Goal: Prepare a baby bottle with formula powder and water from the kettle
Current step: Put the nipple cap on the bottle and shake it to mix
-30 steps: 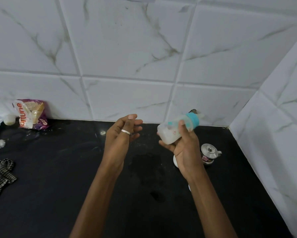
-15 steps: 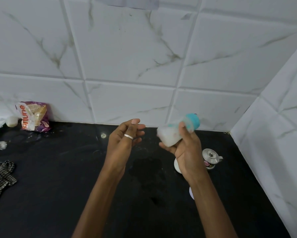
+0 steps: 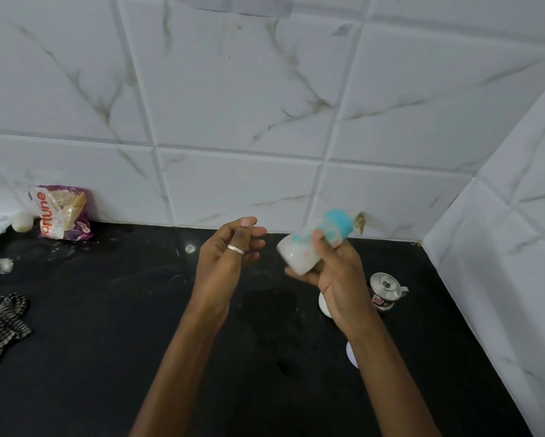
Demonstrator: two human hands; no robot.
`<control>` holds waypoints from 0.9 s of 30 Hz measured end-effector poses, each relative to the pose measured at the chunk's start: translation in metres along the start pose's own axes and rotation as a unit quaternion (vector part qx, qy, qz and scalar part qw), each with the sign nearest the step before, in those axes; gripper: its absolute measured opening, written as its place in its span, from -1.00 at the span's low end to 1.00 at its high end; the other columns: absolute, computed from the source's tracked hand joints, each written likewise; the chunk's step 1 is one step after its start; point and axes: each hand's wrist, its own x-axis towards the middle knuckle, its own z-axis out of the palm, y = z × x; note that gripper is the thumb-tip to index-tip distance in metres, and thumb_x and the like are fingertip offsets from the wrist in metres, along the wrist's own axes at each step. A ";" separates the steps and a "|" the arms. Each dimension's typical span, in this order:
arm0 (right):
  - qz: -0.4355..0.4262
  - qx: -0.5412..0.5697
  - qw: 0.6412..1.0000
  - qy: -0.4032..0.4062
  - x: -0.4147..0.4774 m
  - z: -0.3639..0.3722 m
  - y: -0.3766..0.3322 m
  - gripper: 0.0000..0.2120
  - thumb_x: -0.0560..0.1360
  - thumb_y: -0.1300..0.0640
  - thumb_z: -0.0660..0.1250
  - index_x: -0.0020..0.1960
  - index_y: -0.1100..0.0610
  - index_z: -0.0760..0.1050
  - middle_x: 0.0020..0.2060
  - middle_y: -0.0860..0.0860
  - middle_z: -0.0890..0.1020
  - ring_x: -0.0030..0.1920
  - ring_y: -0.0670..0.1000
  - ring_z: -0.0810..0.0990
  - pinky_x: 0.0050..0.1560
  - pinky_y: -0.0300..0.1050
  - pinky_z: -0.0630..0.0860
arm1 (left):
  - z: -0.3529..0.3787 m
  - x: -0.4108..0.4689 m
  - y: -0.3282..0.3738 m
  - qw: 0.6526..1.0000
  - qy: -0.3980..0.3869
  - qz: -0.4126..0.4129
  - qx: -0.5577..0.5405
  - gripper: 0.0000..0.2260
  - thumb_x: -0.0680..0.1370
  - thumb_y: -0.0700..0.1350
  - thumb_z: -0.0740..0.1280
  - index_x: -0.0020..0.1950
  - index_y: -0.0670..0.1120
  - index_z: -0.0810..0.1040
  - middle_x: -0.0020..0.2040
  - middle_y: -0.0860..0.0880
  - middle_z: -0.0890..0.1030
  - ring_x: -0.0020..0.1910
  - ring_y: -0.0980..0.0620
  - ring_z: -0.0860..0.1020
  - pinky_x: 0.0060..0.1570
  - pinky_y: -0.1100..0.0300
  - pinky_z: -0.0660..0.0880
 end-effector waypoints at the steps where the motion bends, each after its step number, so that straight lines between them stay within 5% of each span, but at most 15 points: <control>1: -0.007 0.037 0.999 0.014 0.001 -0.001 0.000 -0.54 0.51 -0.09 0.44 0.33 0.08 0.47 0.18 0.14 0.69 0.19 0.20 0.71 -0.05 0.13 0.70 | 0.001 -0.001 0.000 1.000 -0.001 0.000 0.000 -0.69 0.56 0.12 0.35 0.19 -0.01 0.67 0.09 -0.04 0.75 0.04 0.01 0.70 0.06 0.09 0.59; 6: -0.002 -0.067 0.997 -0.048 -0.001 0.002 -0.004 -0.54 0.47 -0.10 0.46 0.29 0.05 0.50 0.11 0.05 0.72 0.18 0.13 0.71 -0.07 0.12 0.70 | 0.003 -0.001 0.002 1.000 0.001 -0.002 0.001 -0.79 0.67 -0.03 0.31 0.21 -0.07 0.66 0.09 -0.07 0.75 0.02 0.00 0.69 0.05 0.10 0.59; 10: -0.015 0.037 0.999 0.016 0.000 0.007 -0.007 -0.37 0.46 -0.16 0.46 0.40 0.14 0.43 0.20 0.15 0.69 0.19 0.21 0.71 -0.07 0.11 0.70 | 0.004 -0.005 0.006 1.000 -0.004 0.003 0.000 -0.75 0.63 0.03 0.33 0.20 -0.06 0.66 0.09 -0.05 0.75 0.02 0.01 0.70 0.06 0.12 0.62; 14: 0.003 -0.081 0.995 -0.057 -0.003 0.004 -0.005 -0.44 0.42 -0.17 0.52 0.33 0.03 0.49 0.13 0.02 0.71 0.20 0.13 0.70 -0.04 0.13 0.70 | 0.002 -0.006 0.006 1.000 0.003 -0.001 0.003 -0.77 0.67 -0.02 0.31 0.22 -0.08 0.65 0.08 -0.06 0.75 0.03 -0.01 0.69 0.05 0.12 0.61; 17: -0.003 0.035 0.999 -0.016 -0.001 0.007 -0.007 -0.38 0.47 -0.14 0.46 0.41 0.14 0.43 0.23 0.17 0.67 0.22 0.22 0.69 -0.07 0.11 0.69 | -0.001 -0.009 0.007 1.000 0.000 0.001 0.003 -0.73 0.63 0.04 0.33 0.23 -0.07 0.65 0.10 -0.05 0.75 0.04 0.00 0.70 0.10 0.09 0.62; 22: 0.006 -0.059 0.997 -0.052 -0.003 0.009 -0.006 -0.39 0.40 -0.15 0.53 0.35 0.07 0.48 0.22 0.14 0.66 0.21 0.16 0.70 -0.02 0.20 0.70 | -0.003 -0.009 0.006 1.000 0.004 -0.002 0.001 -0.73 0.63 0.03 0.34 0.23 -0.07 0.65 0.10 -0.06 0.75 0.04 -0.01 0.70 0.04 0.12 0.60; 25: -0.008 0.061 0.998 -0.002 -0.003 0.011 -0.007 -0.37 0.46 -0.13 0.47 0.41 0.14 0.43 0.24 0.19 0.67 0.21 0.23 0.69 -0.07 0.12 0.70 | -0.004 -0.011 0.007 1.000 0.000 0.003 0.000 -0.64 0.53 0.15 0.37 0.20 -0.03 0.67 0.10 -0.04 0.75 0.04 0.01 0.70 0.02 0.18 0.61; 27: -0.007 0.048 0.999 0.000 -0.006 0.013 -0.007 -0.33 0.40 -0.17 0.49 0.40 0.12 0.43 0.22 0.18 0.67 0.20 0.21 0.70 -0.07 0.11 0.70 | -0.005 -0.012 0.007 1.000 -0.001 0.005 -0.001 -0.66 0.54 0.14 0.36 0.19 -0.03 0.67 0.09 -0.04 0.75 0.03 0.02 0.70 0.01 0.19 0.62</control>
